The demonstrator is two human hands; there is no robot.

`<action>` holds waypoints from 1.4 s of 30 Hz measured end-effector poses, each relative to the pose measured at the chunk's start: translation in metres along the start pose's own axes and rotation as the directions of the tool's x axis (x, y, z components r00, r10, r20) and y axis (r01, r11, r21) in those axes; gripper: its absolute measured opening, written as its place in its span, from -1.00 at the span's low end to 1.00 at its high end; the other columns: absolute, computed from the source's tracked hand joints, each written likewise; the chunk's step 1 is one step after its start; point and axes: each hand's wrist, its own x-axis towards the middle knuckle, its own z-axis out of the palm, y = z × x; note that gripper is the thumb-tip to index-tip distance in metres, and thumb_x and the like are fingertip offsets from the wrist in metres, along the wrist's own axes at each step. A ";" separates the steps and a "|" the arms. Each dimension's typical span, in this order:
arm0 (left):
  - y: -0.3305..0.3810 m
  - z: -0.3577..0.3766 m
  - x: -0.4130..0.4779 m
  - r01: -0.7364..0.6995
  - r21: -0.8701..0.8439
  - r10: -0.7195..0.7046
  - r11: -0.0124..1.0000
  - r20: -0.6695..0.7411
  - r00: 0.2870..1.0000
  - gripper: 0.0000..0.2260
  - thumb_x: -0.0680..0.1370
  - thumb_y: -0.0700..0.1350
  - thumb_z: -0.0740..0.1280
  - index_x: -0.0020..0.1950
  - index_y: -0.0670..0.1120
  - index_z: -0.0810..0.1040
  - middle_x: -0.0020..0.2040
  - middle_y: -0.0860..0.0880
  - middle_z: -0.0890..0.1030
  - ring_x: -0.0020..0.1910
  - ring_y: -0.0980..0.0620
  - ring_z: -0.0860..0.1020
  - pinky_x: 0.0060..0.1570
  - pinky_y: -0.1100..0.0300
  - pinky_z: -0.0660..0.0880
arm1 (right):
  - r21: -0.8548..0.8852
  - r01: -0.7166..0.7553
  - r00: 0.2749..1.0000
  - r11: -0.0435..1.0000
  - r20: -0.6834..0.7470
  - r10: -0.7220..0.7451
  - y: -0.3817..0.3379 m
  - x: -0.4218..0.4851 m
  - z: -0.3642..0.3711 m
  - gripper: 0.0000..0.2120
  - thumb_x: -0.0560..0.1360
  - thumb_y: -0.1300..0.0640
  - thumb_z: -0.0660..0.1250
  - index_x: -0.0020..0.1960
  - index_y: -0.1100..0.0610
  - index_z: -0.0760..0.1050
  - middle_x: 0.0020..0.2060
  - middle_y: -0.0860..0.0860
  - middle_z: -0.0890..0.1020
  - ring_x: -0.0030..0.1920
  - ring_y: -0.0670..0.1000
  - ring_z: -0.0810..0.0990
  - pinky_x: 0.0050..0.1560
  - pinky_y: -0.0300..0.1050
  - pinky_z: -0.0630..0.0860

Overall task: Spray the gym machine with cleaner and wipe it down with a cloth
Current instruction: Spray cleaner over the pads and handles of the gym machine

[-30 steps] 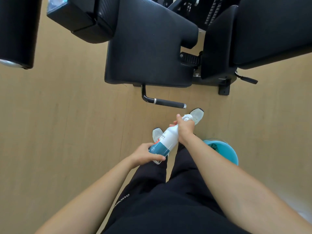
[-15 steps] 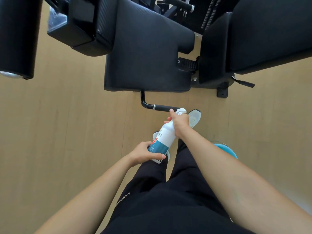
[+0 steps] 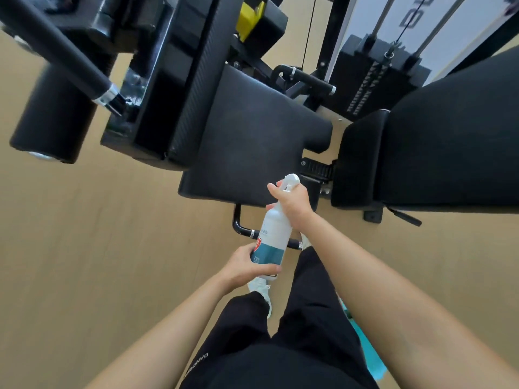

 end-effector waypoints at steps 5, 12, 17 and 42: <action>0.051 0.005 0.035 0.025 -0.026 -0.026 0.999 -0.062 0.998 -0.51 0.42 0.09 0.59 0.28 0.00 0.56 0.10 0.01 0.65 0.08 0.07 0.64 -0.10 0.32 0.55 | 0.050 -0.005 0.995 0.999 0.102 0.000 -0.029 0.043 -0.032 -0.61 0.50 0.16 0.52 0.25 0.10 0.45 0.10 0.09 0.64 -0.05 0.16 0.76 -0.07 0.00 0.71; 0.121 0.008 0.104 0.070 -0.039 -0.075 0.997 -0.136 0.988 -0.56 0.46 0.07 0.57 0.26 0.01 0.53 0.10 0.01 0.64 0.07 0.07 0.64 -0.09 0.33 0.58 | -0.049 -0.077 0.996 0.996 0.050 0.080 -0.081 0.121 -0.054 -0.81 0.56 0.09 0.45 0.07 0.09 0.47 -0.02 0.10 0.64 -0.21 0.02 0.76 -0.21 -0.04 0.68; 0.161 -0.005 0.150 0.082 -0.037 -0.087 0.996 -0.133 0.987 -0.52 0.42 0.14 0.58 0.25 0.05 0.55 0.08 0.03 0.65 0.07 0.08 0.65 0.00 0.23 0.61 | -0.037 -0.144 0.989 0.989 0.039 0.145 -0.118 0.171 -0.068 -0.78 0.55 0.19 0.43 0.13 0.08 0.46 0.04 0.11 0.60 -0.10 0.09 0.73 -0.20 -0.03 0.68; 0.278 -0.022 0.296 0.020 -0.026 -0.025 0.999 -0.203 0.979 -0.51 0.43 0.16 0.57 0.23 -0.01 0.52 0.06 0.00 0.61 0.02 0.05 0.63 -0.10 0.26 0.55 | 0.069 -0.166 0.986 0.984 -0.010 0.167 -0.216 0.324 -0.141 -0.67 0.55 0.18 0.45 0.26 0.09 0.43 0.06 0.11 0.61 -0.14 0.10 0.77 -0.10 0.10 0.73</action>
